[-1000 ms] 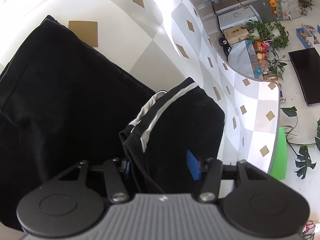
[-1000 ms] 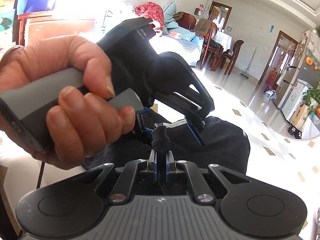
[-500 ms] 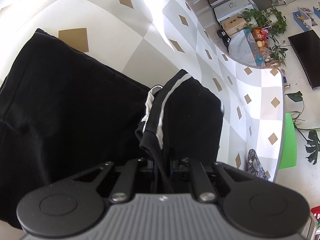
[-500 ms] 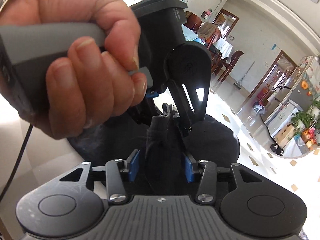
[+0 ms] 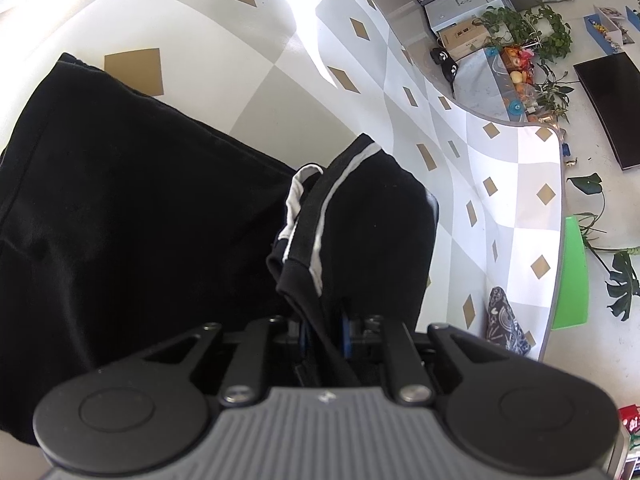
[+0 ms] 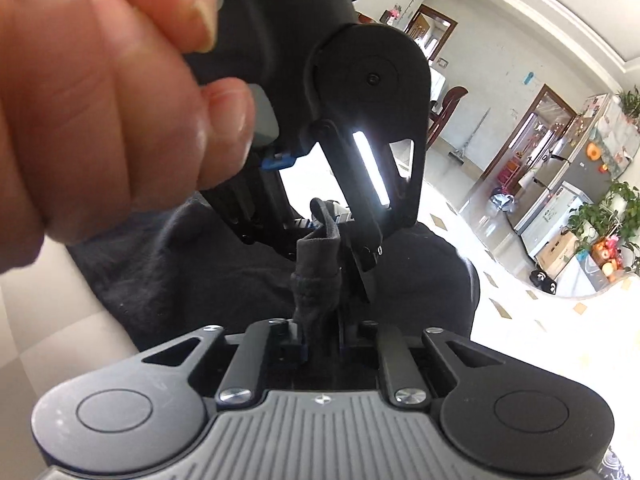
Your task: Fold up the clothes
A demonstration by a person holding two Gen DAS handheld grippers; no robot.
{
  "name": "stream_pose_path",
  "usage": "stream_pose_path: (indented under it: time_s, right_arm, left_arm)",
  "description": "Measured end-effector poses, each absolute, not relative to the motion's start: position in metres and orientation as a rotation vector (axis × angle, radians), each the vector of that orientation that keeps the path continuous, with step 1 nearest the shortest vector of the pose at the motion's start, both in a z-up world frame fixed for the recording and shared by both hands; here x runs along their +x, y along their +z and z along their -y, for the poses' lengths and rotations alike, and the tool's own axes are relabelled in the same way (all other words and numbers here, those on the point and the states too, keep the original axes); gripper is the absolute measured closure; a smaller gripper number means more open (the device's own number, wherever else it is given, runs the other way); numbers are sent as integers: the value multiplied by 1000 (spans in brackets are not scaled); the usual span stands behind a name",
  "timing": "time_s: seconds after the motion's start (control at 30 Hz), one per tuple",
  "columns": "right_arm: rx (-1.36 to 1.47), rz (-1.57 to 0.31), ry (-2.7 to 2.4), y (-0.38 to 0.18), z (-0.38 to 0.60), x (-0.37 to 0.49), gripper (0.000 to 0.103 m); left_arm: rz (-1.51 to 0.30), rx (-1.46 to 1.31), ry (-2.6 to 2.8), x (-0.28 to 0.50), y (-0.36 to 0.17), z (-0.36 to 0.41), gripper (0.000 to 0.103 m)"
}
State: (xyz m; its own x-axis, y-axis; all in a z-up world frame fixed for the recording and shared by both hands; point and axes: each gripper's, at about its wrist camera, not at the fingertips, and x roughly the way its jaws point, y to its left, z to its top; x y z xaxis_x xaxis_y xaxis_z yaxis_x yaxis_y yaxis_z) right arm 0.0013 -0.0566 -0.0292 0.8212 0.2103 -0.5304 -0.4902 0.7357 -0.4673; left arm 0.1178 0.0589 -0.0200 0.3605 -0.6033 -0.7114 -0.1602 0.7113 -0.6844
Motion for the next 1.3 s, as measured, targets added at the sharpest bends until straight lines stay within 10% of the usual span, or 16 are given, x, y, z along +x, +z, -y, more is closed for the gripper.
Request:
stream_pose_path:
  time_s: [0.17, 0.33, 0.47, 0.57, 1.3]
  right_arm:
    - [-599, -457, 410, -18, 68, -4, 99]
    - [-577, -445, 425, -7, 76, -8, 99]
    - [-585, -446, 436, -4, 77, -8, 99]
    - [-585, -443, 437, 5, 85, 17, 99]
    - [-524, -299, 495, 49, 47, 12, 99]
  left_arm:
    - [-1179, -781, -316, 124, -26, -66, 42]
    - [-1194, -796, -371, 133, -30, -57, 32]
    - [-1203, -784, -382, 135, -31, -50, 75]
    - [-1199, -764, -381, 135, -28, -47, 86]
    - [-1082, -577, -336, 111, 53, -100, 88]
